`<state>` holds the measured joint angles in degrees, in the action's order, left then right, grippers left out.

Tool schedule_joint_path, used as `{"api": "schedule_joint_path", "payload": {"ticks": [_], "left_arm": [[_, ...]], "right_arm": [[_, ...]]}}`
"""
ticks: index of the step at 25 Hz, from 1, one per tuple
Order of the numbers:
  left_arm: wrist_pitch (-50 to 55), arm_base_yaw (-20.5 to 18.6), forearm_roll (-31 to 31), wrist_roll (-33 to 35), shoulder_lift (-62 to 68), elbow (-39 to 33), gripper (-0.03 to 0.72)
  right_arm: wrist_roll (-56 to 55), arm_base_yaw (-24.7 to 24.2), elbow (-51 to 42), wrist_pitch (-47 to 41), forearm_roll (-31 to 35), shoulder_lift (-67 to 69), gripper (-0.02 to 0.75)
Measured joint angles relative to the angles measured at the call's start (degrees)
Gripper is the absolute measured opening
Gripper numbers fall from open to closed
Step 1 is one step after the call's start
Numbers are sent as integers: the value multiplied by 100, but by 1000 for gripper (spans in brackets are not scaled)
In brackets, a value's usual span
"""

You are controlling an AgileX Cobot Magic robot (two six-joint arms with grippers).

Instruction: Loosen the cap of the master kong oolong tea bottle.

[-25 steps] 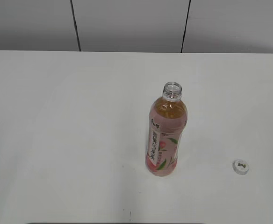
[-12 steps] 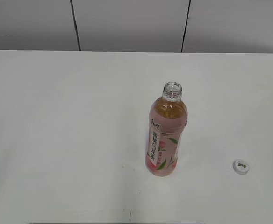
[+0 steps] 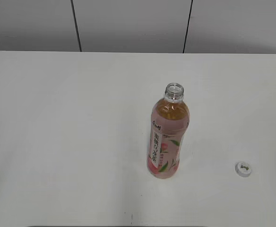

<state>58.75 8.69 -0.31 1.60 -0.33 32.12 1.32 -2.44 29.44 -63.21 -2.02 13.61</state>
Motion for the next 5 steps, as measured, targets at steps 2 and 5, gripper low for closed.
{"api": "schedule_joint_path", "payload": {"ticks": [2,5], "left_arm": [[0,0,0,0,0,0,469],[0,0,0,0,0,0,469]], "right_arm": [[0,0,0,0,0,0,491],[0,0,0,0,0,0,491]]}}
